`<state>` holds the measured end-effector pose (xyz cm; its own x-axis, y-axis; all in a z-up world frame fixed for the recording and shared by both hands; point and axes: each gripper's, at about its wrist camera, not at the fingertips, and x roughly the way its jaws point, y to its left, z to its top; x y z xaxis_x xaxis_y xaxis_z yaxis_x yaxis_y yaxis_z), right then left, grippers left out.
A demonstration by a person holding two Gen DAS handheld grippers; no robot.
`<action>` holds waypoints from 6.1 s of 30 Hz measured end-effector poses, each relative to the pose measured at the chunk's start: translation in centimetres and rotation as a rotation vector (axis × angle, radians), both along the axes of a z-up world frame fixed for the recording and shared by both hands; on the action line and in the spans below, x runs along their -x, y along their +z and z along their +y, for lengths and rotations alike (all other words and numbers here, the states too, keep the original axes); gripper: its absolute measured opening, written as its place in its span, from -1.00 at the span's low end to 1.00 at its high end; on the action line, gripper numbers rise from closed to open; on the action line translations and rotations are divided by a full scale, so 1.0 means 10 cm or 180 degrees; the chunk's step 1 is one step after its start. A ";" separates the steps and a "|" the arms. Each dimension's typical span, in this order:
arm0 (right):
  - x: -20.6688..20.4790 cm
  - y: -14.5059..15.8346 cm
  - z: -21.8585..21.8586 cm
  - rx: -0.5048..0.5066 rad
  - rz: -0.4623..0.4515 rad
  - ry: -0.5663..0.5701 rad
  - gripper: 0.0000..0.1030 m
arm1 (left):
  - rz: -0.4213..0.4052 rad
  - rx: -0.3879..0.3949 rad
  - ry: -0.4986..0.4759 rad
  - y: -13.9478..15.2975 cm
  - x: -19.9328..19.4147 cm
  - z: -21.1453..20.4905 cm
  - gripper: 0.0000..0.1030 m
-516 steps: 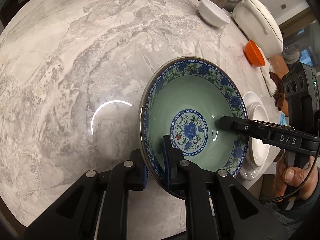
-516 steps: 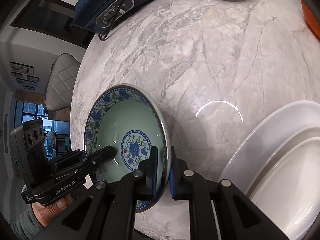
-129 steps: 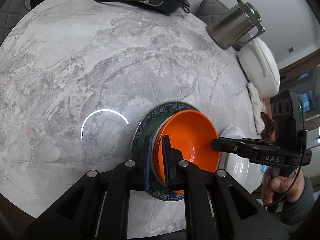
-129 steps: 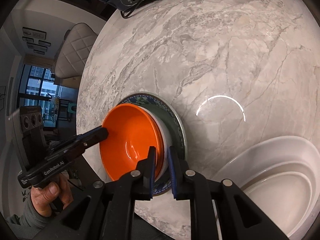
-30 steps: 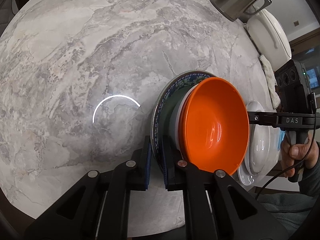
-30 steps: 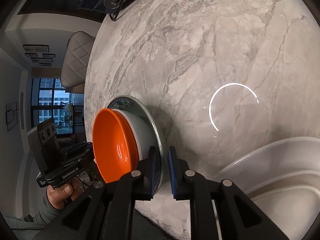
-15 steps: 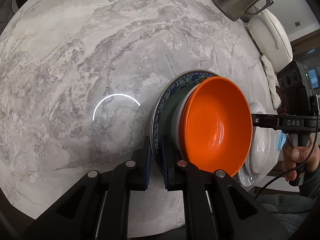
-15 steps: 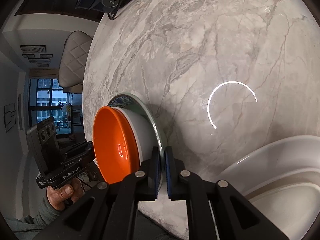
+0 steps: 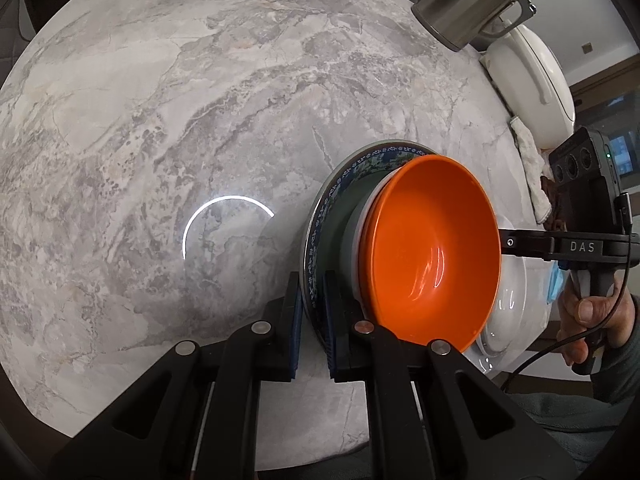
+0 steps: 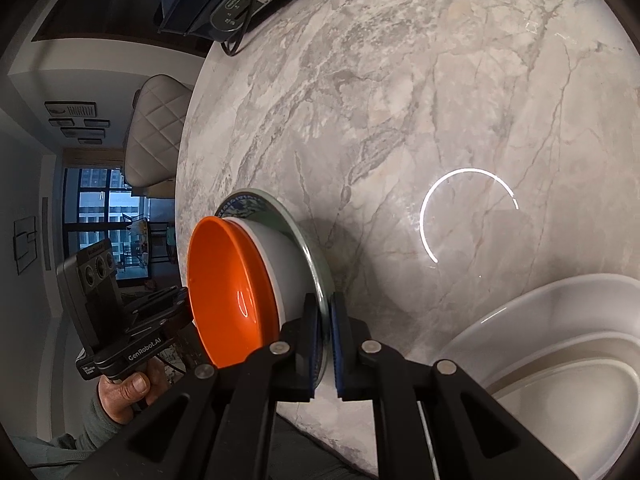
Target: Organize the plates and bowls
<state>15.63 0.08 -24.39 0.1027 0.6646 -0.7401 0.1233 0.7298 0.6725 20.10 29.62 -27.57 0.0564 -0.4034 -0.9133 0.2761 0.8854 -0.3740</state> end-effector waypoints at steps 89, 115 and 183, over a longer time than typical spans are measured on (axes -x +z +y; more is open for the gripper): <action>2.06 0.74 -1.87 0.0428 -0.0937 -0.0951 1.00 | -0.1952 -0.0471 0.0162 1.62 2.13 -2.02 0.83; 2.62 1.69 -1.21 0.0801 -0.1861 -0.1451 1.00 | -0.1089 -0.0185 0.0277 1.55 2.72 -1.71 0.88; 2.27 1.44 -1.10 0.1929 -0.1104 -0.1024 1.00 | -0.1298 -0.1005 0.0491 1.77 1.86 -2.19 0.88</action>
<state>-7.08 -10.96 -9.97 0.5150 0.0513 -0.8556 0.2469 0.9470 0.2054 1.50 7.75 -9.83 0.4688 -0.0716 -0.8804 0.2012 0.9792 0.0274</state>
